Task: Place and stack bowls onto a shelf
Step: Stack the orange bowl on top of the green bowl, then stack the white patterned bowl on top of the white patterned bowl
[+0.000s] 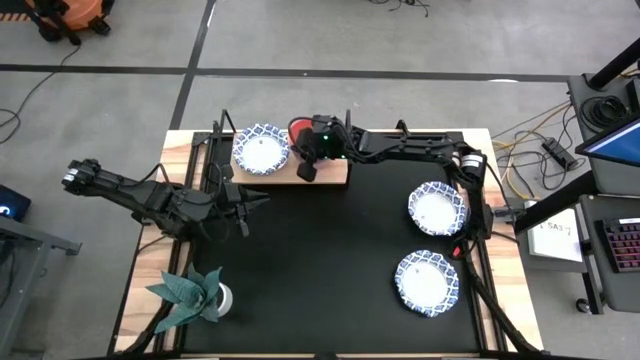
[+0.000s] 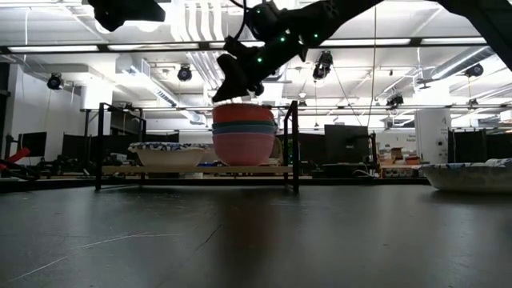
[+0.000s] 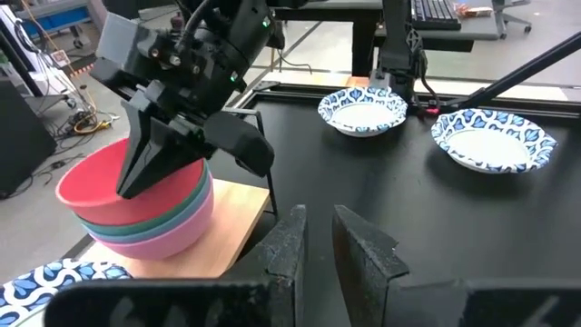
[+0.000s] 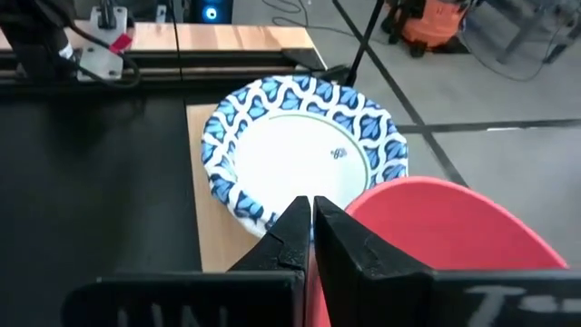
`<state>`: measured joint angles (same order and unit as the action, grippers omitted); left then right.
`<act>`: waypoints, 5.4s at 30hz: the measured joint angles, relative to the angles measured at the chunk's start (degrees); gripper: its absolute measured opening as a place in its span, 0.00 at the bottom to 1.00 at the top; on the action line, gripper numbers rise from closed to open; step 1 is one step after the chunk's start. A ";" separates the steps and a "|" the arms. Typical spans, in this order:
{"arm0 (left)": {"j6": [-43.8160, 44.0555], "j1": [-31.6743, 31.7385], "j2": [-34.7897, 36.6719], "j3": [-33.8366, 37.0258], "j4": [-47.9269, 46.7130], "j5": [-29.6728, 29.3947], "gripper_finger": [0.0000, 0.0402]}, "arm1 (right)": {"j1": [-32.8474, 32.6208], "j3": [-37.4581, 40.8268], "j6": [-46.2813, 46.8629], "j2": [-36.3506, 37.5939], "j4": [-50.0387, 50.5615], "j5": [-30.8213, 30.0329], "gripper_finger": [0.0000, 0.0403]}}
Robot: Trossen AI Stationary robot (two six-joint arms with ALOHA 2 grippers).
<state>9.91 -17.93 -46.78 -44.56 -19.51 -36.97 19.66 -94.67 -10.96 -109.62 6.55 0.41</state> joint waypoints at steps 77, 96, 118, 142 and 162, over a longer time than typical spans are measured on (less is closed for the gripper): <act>0.59 0.02 0.00 0.09 0.63 -0.02 0.09 | -14.47 49.80 61.27 42.29 52.67 -6.34 0.41; 1.14 0.02 0.00 0.09 1.48 -0.04 0.09 | -14.44 49.92 60.33 32.92 48.77 -9.23 0.08; -5.68 0.02 -8.76 -0.81 14.66 0.03 0.10 | -29.69 34.05 39.15 40.20 37.00 -2.55 0.03; -20.12 1.55 -38.37 -17.79 13.60 18.08 0.42 | -32.54 38.34 22.23 40.17 13.57 7.71 0.03; -19.40 4.22 -42.64 -19.50 13.66 18.10 0.02 | -32.52 38.34 20.60 40.17 12.34 6.98 0.04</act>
<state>-9.48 -13.72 -89.43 -64.05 -5.85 -18.87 -12.86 -56.34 9.64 -69.45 18.88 7.39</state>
